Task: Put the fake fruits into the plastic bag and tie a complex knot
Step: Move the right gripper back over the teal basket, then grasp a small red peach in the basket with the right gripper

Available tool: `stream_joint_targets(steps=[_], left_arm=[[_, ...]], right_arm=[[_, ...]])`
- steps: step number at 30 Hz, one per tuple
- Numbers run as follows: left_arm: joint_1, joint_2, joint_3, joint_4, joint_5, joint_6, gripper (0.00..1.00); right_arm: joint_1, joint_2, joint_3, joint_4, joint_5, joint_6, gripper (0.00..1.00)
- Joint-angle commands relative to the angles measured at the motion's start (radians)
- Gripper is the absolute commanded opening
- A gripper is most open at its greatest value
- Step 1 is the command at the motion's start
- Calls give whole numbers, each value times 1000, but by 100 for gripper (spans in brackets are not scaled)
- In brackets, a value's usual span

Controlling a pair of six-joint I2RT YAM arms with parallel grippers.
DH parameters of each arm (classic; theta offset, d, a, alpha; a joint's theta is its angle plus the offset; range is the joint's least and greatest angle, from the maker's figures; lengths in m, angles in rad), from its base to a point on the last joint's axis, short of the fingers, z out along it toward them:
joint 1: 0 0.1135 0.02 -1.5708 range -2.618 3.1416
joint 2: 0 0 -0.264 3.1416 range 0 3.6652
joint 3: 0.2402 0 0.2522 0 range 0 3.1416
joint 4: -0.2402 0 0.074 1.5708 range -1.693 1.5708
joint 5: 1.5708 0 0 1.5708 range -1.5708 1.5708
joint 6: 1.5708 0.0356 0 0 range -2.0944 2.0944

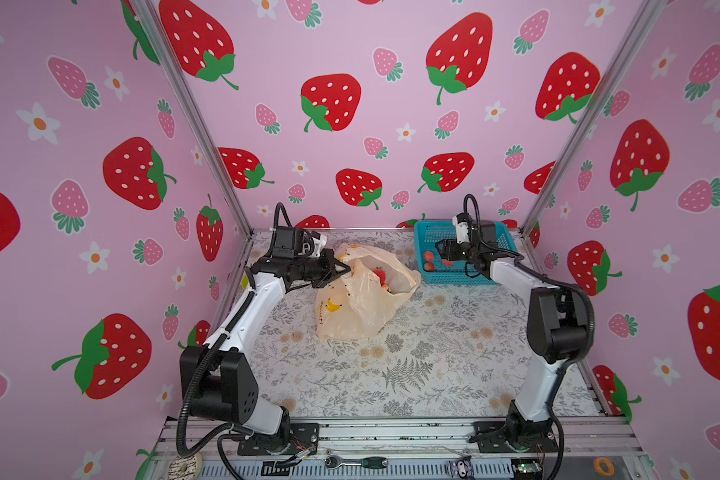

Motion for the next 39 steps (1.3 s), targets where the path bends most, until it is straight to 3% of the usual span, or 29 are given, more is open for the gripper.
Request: stream_joint_targets(steps=[1, 16, 27, 36, 39], left_arm=[[-3, -23, -2, 8, 8, -1, 0], [-1, -23, -1, 7, 7, 0, 0], [-2, -20, -1, 7, 7, 1, 0], [-2, -16, -3, 7, 5, -1, 0], [-2, -14, -3, 6, 6, -1, 0]], right_arm=[[-3, 103, 137, -162, -26, -30, 66], [13, 324, 334, -271, -109, -20, 65], [36, 394, 456, -421, 45, -77, 62], [41, 446, 521, -445, 47, -82, 52], [41, 434, 528, -442, 42, -80, 43]])
